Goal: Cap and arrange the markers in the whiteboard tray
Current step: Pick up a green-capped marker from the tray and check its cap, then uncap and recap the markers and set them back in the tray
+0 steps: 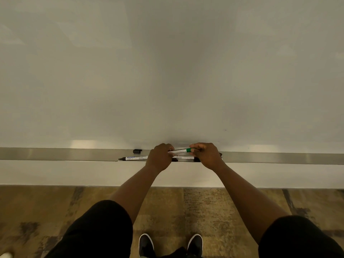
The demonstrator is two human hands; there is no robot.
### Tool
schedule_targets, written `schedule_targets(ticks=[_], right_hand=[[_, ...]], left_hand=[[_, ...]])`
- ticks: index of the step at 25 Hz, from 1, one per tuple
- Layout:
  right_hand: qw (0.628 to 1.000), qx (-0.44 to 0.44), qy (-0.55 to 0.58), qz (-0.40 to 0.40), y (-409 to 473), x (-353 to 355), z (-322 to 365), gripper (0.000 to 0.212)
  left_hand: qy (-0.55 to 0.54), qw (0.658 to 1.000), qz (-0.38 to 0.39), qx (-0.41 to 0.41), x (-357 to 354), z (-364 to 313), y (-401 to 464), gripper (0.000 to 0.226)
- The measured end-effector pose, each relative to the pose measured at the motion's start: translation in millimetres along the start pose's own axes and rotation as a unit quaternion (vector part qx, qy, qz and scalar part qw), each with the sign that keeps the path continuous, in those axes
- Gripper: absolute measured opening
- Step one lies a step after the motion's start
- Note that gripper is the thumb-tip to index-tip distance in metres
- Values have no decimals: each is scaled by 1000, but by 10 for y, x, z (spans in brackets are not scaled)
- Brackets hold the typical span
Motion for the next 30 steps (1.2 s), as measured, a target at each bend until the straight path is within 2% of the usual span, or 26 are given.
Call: schedule_targets(ticks=[3,8,12,14,17,19,24,30], right_hand=[[999,-4,-26,-26,47,-49,-50,18],[993,11,-111,-26,120,-298,-103,22],[986,25,-163,-15,190,-440,-140,26],[971,43,-236,8,216,-532,-129,27],[922,76,-378,23,222,-629,-112,29],[900,88,-427,25,225,-670,-123,30],[875,144,-461,25,191,-814,12,33],[851,199,-465,141,175,-1302,143,29]], left_hand=[[61,997,-46,26,81,219,-55,34],[182,981,-42,49,170,584,-92,32],[237,968,-48,63,240,849,-148,30],[248,965,-50,64,253,956,-162,29],[253,965,-48,53,237,1028,-173,31],[251,966,-49,46,237,1075,-164,32],[250,966,-43,42,255,1145,-99,31],[248,968,-36,8,288,1169,-60,31]])
Point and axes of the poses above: each hand's wrist, its own y-axis towards the middle knuckle, its own x-axis out of the back of the hand, z = x × y, the point moved 8 cm from there along y, towards the middle knuckle, and after that the axes turned 1 degree about z, right-handed, at the moved point
